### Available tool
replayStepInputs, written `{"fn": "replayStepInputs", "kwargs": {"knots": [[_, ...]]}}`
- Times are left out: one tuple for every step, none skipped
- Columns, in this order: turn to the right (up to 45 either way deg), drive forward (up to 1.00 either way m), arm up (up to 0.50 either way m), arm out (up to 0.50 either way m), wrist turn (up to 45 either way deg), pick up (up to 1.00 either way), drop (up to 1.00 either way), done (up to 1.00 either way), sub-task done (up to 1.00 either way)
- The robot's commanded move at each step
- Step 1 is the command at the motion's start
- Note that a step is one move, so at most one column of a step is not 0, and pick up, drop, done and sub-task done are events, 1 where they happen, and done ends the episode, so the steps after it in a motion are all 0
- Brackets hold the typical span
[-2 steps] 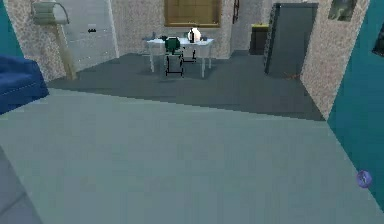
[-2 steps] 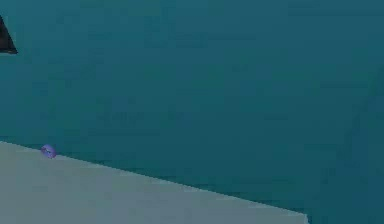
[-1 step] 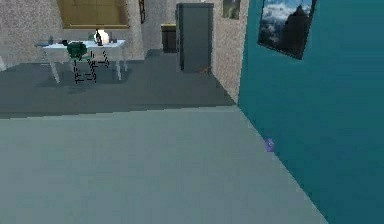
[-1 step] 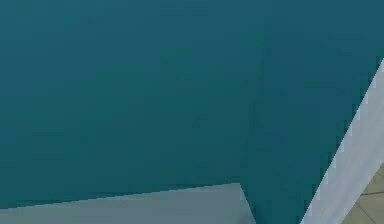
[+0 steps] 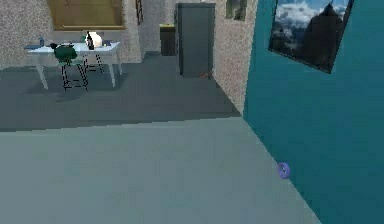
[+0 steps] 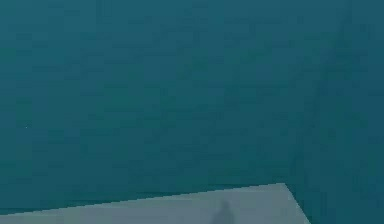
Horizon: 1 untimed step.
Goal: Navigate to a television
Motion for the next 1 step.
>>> {"fn": "replayStepInputs", "kwargs": {"knots": [[-45.0,0.00,0.00,0.00,0.0,0.00,0.00,0.00,0.00]]}}
